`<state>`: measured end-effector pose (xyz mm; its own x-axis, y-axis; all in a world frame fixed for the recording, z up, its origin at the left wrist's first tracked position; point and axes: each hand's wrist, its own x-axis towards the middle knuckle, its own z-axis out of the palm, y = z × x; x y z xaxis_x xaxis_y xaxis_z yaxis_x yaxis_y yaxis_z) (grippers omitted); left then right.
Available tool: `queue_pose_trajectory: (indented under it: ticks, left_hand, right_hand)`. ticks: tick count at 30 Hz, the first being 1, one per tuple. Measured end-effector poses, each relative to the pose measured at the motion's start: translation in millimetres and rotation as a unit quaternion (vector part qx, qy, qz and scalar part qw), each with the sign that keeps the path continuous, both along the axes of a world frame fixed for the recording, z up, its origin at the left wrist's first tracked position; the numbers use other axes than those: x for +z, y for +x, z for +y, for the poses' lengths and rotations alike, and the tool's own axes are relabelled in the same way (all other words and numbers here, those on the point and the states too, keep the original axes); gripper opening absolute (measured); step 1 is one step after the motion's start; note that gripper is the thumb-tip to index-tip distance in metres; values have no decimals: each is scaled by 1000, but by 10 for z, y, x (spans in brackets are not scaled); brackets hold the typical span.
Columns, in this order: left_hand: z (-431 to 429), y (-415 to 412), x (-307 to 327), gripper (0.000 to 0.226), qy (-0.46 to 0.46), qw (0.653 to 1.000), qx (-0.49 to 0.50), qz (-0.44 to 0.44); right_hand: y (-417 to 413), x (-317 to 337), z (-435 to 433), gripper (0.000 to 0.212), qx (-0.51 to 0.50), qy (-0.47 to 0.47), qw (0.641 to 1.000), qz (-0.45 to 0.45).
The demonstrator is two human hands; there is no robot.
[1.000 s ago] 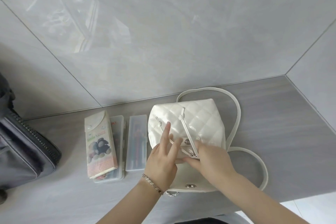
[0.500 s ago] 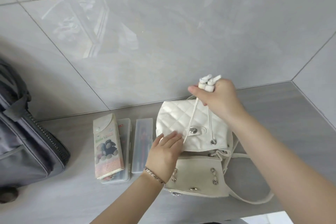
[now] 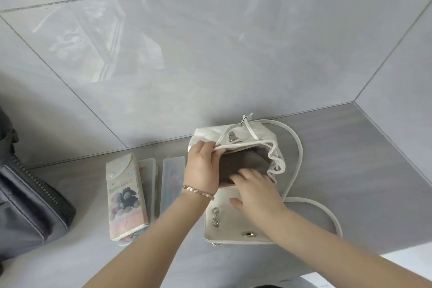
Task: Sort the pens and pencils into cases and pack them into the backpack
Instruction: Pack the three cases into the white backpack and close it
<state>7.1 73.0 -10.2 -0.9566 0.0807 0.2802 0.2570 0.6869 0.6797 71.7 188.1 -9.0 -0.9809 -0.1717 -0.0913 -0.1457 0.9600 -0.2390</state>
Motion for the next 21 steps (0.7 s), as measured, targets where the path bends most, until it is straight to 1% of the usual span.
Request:
queue_pose_trajectory:
  ticks: [2,3,4,5,7,8,11,13,14,15,17,18,19,20,21]
  left_hand:
    - [99,-49,85,21,-14,1000,11,-5]
    - [151,-84,127,21,-28,999,24,-13]
    - [189,-130,185,22,-31,998,45,-31]
    - [217,-206,265,23,-11,996,74,-56]
    - [204,-416,439,22,65,983,129,-111]
    - [175,-524,517,23,80,978,138,-134]
    - [48,-760,659,22,44,978,121,-164]
    - [-35,-898,595,17,57,974,124,-180]
    - [-60,-925,554,22,72,966,135,-206]
    - [-72,-937,505,25,87,959,143,-229]
    - [-76,-890,359,21,73,956,136,-251]
    - [-55,-815,311,19,48,958,120,-256]
    - [-50,-727,286,19,20,960,105,-257]
    - [-65,-642,276,19,6,963,91,-254]
    - [-83,-573,264,19,6,965,76,-251]
  right_hand:
    - [-152,122,11,25,41,35,997,-46]
    - [-202,192,-2,26,59,54,996,-48]
    - [-232,262,-30,28,78,70,994,-43]
    - [-242,340,-40,29,94,86,991,-27]
    - [-212,462,-10,28,120,107,987,-9]
    - [-173,547,11,27,136,123,983,-4]
    - [-71,738,66,21,187,154,970,24]
    - [-44,841,71,17,193,160,967,44]
    - [-33,839,62,12,198,166,966,16]
    - [-12,801,54,13,207,155,966,-7]
    - [-2,625,63,32,214,149,964,-57]
    - [-4,591,77,36,222,154,960,-73]
    - [-17,543,82,31,226,149,958,-91]
    - [-53,521,93,22,214,125,963,-105]
    - [-89,541,111,16,178,68,973,-128]
